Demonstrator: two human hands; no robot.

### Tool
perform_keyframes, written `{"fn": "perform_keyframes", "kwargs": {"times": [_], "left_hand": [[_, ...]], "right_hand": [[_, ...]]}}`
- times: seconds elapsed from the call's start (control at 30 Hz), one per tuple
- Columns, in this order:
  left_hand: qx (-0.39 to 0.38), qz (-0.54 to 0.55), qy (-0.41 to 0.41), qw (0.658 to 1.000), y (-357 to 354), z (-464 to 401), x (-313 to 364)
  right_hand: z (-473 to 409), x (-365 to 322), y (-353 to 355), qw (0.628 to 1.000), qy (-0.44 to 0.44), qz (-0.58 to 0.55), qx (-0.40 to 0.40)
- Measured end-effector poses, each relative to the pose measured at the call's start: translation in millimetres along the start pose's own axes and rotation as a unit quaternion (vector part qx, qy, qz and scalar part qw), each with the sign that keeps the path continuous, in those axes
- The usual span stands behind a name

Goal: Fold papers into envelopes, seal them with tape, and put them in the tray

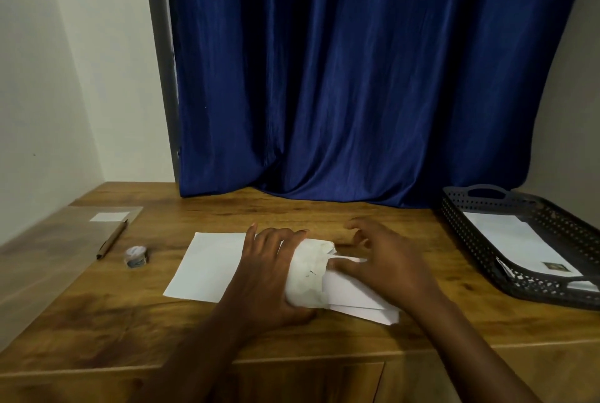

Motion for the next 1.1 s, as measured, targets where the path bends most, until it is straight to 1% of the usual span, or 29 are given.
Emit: {"fn": "perform_keyframes", "kwargs": {"times": [0.07,0.13,0.17,0.23,0.27,0.3,0.37,0.47,0.6,0.7,0.9,1.1], "left_hand": [[0.002,0.001,0.000,1.000,0.7,0.5,0.3],[0.001,-0.001,0.004,1.000,1.5,0.6,0.2],[0.003,-0.003,0.004,1.000,2.2,0.7,0.5],[0.006,-0.008,0.004,1.000,3.1,0.7,1.0],[0.006,-0.008,0.005,1.000,3.4,0.6,1.0],[0.006,-0.007,0.005,1.000,3.5,0.3,0.9],[0.007,-0.006,0.005,1.000,3.3,0.0,1.0],[0.009,-0.007,0.001,1.000,2.0,-0.7,1.4],[0.010,0.001,-0.008,1.000,1.2,-0.5,1.7],[0.010,0.006,-0.007,1.000,1.4,-0.1,1.1],[0.029,0.010,-0.021,0.999,-2.5,-1.3,-1.0],[0.036,-0.006,-0.021,0.999,-3.8,-2.1,-2.3]], "right_hand": [[11.9,23.9,10.8,0.995,-0.050,-0.087,0.008],[26.1,46.7,10.9,0.980,-0.104,-0.166,-0.021],[33.4,55.5,6.2,0.967,-0.126,-0.217,-0.050],[47.8,66.2,-7.0,0.917,-0.150,-0.352,-0.114],[53.8,69.2,-11.7,0.895,-0.151,-0.399,-0.133],[57.7,72.0,-15.2,0.885,-0.152,-0.416,-0.141],[60.7,72.1,-19.3,0.886,-0.151,-0.416,-0.140],[51.3,60.5,-27.3,0.884,-0.124,-0.434,-0.125],[31.8,23.0,-42.8,0.887,-0.038,-0.446,-0.110],[15.4,0.9,-59.1,0.902,0.006,-0.421,-0.090],[-13.7,-9.3,-92.3,0.935,0.028,-0.350,-0.053],[-26.6,-3.6,-104.7,0.950,0.010,-0.309,-0.040]]}}
Point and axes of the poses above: each hand's wrist, its own z-axis away from the middle knuckle, its own y-axis out of the back of the hand, x = y × z, the point moved 6 cm from there along -z, towards the middle knuckle, and after that the axes turned 10 degrees about -x, right-handed, at the moved point
